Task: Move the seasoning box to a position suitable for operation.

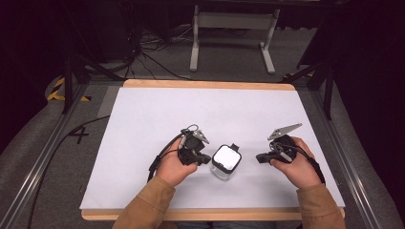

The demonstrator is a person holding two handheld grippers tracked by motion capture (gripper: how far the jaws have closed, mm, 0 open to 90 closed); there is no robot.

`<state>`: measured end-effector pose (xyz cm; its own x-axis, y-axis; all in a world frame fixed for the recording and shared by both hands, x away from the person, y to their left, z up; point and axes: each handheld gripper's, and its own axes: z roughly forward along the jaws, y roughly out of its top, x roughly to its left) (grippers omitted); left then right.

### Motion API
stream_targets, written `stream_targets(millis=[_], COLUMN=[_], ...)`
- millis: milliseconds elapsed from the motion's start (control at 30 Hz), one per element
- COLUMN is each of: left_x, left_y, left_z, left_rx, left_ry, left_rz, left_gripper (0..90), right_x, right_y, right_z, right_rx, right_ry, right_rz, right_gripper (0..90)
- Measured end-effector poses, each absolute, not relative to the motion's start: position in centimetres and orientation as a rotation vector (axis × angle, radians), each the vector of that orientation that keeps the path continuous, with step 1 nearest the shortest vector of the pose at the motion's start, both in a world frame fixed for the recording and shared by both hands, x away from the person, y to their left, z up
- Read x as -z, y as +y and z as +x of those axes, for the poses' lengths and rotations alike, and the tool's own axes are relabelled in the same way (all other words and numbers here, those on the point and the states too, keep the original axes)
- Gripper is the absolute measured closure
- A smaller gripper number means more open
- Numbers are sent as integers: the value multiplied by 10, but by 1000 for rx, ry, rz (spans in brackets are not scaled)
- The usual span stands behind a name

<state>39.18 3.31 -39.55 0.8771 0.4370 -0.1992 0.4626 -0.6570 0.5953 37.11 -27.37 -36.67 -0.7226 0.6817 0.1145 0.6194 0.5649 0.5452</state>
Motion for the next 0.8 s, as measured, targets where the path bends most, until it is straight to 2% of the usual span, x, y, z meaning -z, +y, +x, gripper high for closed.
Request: stream_targets(millis=[800], left_x=[405], left_y=[26], left_z=[392], left_rx=[68], left_ry=[656], left_rz=[2409], left_gripper=[899], right_x=[370], right_y=[-268], right_z=[370], right_rx=[-864], right_ry=[2714], right_rz=[1079], right_gripper=[885])
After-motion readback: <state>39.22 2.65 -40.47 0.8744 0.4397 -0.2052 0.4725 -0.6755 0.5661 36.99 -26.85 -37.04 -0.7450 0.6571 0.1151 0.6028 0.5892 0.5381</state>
